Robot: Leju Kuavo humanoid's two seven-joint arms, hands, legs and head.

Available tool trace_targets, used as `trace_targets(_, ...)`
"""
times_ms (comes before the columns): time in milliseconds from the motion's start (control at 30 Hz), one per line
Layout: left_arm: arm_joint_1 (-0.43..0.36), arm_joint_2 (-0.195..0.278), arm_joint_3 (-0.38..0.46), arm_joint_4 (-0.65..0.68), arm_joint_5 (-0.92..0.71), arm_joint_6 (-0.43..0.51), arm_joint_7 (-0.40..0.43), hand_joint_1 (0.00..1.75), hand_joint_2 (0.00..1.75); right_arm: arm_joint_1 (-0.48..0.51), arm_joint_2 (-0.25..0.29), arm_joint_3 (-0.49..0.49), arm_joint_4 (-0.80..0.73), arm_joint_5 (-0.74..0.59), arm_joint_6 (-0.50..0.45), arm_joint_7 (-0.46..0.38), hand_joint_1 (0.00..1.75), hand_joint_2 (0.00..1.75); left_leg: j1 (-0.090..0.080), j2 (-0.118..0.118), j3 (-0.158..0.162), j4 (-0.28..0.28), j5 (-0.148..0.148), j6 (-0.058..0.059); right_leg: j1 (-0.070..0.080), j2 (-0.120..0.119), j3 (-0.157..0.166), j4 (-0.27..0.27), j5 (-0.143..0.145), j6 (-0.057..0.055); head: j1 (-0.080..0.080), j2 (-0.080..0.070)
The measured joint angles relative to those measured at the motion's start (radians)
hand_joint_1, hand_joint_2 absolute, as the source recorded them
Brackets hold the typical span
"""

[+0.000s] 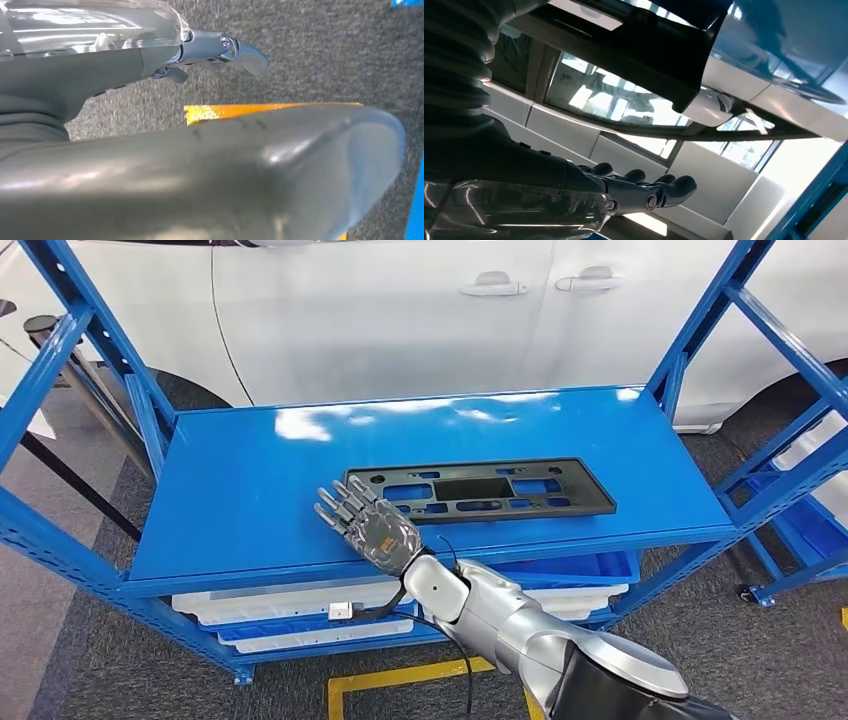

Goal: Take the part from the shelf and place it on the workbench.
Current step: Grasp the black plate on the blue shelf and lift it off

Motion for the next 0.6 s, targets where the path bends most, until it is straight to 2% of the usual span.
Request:
trace_targets(67,-0.001,0.001,0.000,0.000,0.000,-0.003,0.000,0.00,0.00,-0.001,0.001,-0.001,0.031,-0.001,0.018,-0.011,0.00,1.75,-0.002,0.000,-0.002,0.000,0.000,0.003,-0.002,0.000,-0.064,0.132,-0.055,0.005,0.000,0.000)
trace_targets(100,-0.001,0.001,0.000,0.000,0.000,-0.004,0.000,0.00,0.00,0.000,0.002,-0.002,0.044,-0.002,0.031,-0.014,0.00,1.75,-0.003,0.000,-0.002,0.000,0.000,0.003,-0.002,0.000,-0.081,0.166,-0.059,0.005,0.000,0.000)
trace_targets(133,-0.001,0.001,0.000,0.000,0.000,-0.005,0.000,0.00,0.00,-0.001,0.003,-0.004,0.054,-0.003,0.042,-0.016,0.00,1.75,-0.004,0.000,-0.001,0.000,0.000,0.003,-0.001,0.000,-0.080,0.160,-0.045,0.002,0.000,0.000)
trace_targets(167,-0.001,0.001,0.000,0.000,0.000,-0.006,0.000,0.00,0.00,-0.004,0.005,-0.007,0.062,-0.004,0.053,-0.017,0.00,1.75,-0.005,-0.001,0.000,0.000,0.000,0.003,0.001,0.000,-0.059,0.115,-0.014,-0.004,0.000,0.000)
trace_targets(233,-0.002,-0.001,0.000,0.000,0.000,-0.007,-0.002,0.00,0.00,-0.013,0.009,-0.015,0.074,-0.007,0.071,-0.019,0.00,1.75,-0.010,-0.001,0.003,0.000,-0.001,0.002,0.008,-0.001,0.011,-0.029,0.052,-0.024,0.000,0.000)
trace_targets(267,-0.003,-0.002,0.000,0.000,0.000,-0.007,-0.003,0.00,0.00,-0.017,0.011,-0.019,0.080,-0.008,0.082,-0.020,0.00,1.75,-0.012,-0.001,0.003,0.000,-0.001,0.000,0.012,-0.002,0.037,-0.083,0.070,-0.032,0.000,0.000)
trace_targets(300,-0.002,-0.002,0.000,0.000,0.000,-0.008,-0.004,0.00,0.00,-0.020,0.012,-0.023,0.086,-0.009,0.095,-0.020,0.00,1.75,-0.012,-0.001,0.003,-0.001,-0.001,-0.004,0.015,-0.003,0.050,-0.114,0.077,-0.037,0.000,0.000)
trace_targets(400,0.000,-0.002,0.001,0.000,0.000,-0.009,-0.006,0.00,0.00,-0.028,0.012,-0.046,0.102,-0.012,0.130,-0.006,0.00,1.75,-0.010,0.001,0.006,-0.005,0.000,-0.018,0.015,-0.005,0.057,-0.133,0.082,-0.042,0.000,0.000)
trace_targets(467,0.001,0.000,0.001,0.000,0.000,-0.010,-0.007,0.00,0.00,-0.034,0.010,-0.064,0.112,-0.014,0.148,0.011,0.00,1.75,-0.011,0.002,-0.007,0.031,-0.027,-0.026,0.007,-0.008,0.069,-0.154,0.092,-0.049,0.000,0.000)
trace_targets(567,0.003,0.002,0.001,0.000,0.000,-0.010,-0.007,0.00,0.00,-0.037,0.005,-0.084,0.127,-0.014,0.164,0.037,0.00,1.75,-0.007,0.002,-0.087,0.211,-0.119,-0.037,0.004,-0.010,0.072,-0.163,0.097,-0.055,0.000,0.000)
trace_targets(600,0.004,0.002,0.001,0.000,0.000,-0.010,-0.007,0.00,0.00,-0.036,0.003,-0.089,0.130,-0.013,0.168,0.045,0.00,1.75,-0.005,0.002,-0.108,0.256,-0.132,-0.041,0.004,-0.010,0.071,-0.162,0.097,-0.055,0.000,0.000)
